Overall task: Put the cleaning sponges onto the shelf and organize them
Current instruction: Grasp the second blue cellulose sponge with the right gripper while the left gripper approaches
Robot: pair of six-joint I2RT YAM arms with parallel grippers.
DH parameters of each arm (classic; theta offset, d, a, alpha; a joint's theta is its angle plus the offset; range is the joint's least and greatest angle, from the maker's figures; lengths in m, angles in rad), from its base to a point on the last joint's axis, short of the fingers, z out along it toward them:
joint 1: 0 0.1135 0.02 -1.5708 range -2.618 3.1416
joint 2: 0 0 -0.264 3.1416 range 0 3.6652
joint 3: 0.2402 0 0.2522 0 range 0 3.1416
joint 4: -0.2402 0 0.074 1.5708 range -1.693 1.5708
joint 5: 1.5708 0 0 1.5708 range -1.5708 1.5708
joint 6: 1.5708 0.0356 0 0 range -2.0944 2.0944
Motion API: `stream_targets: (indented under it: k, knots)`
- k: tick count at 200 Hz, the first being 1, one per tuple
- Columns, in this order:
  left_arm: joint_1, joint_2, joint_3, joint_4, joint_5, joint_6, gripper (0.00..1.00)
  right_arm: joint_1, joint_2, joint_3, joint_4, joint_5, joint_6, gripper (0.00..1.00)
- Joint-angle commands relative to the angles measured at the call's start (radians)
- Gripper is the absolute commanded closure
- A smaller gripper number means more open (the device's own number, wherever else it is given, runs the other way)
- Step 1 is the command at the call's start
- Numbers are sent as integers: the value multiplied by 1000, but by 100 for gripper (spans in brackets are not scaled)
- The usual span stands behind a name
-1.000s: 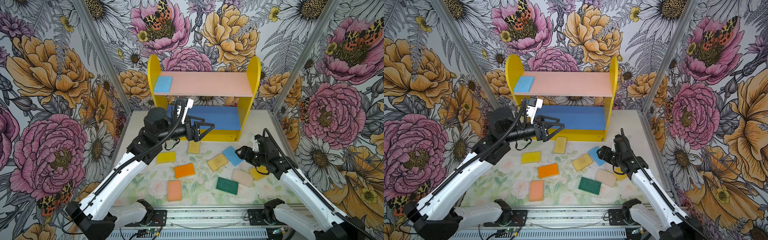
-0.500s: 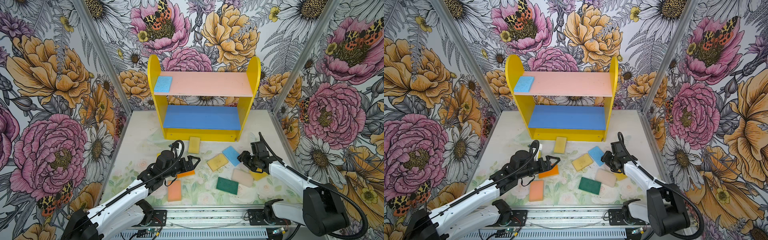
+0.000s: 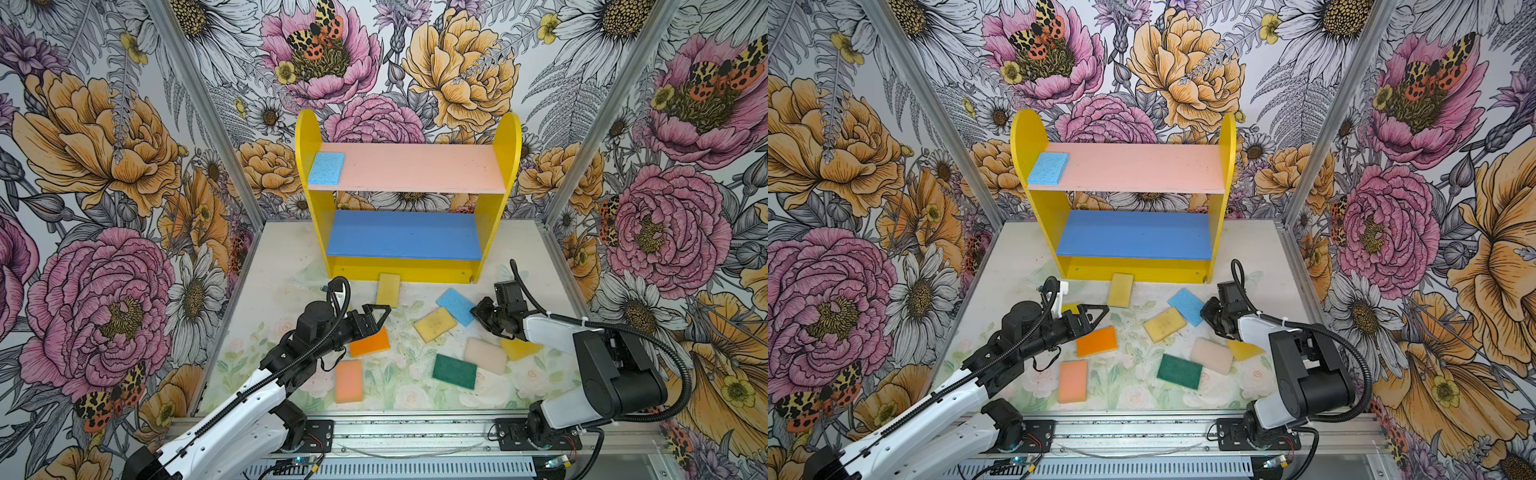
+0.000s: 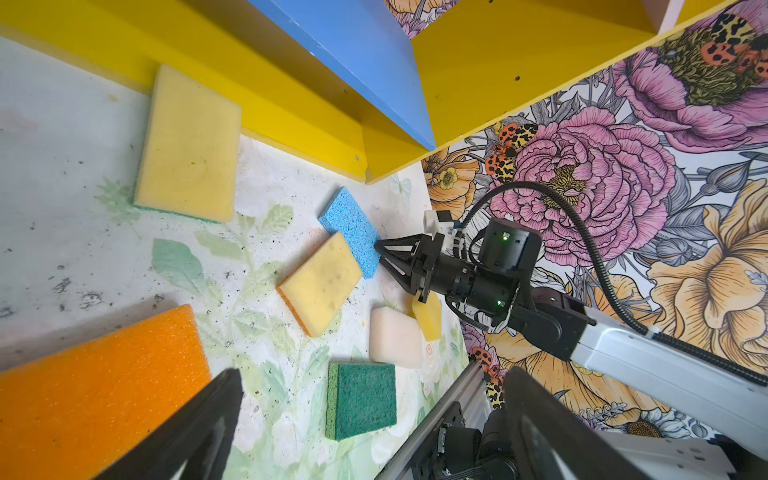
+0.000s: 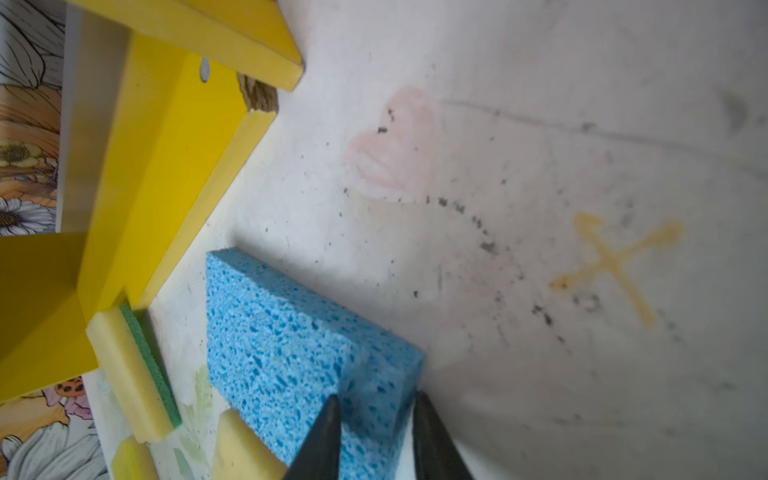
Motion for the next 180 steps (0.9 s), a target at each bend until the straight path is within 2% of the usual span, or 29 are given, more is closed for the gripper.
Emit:
stream_targets:
  k: [1, 9, 68, 125, 150, 180]
  knots:
    - [20, -22, 11, -31, 10, 9, 1, -5, 34, -19, 48, -23, 35, 92]
    - [25, -25, 11, -35, 15, 9, 1, -5, 25, -22, 50, -27, 37, 100]
    - [37, -6, 16, -17, 37, 17, 1, -8, -154, -29, -46, -17, 16, 100]
    - [38, 6, 24, 3, 62, 19, 1, -15, -219, -37, -46, -66, 37, 100]
    - [36, 0, 18, 17, 71, 23, 1, -16, -244, -42, 13, -129, 59, 100]
    - [36, 6, -19, 113, 85, 4, 1, -16, -221, -43, 85, -235, 96, 100]
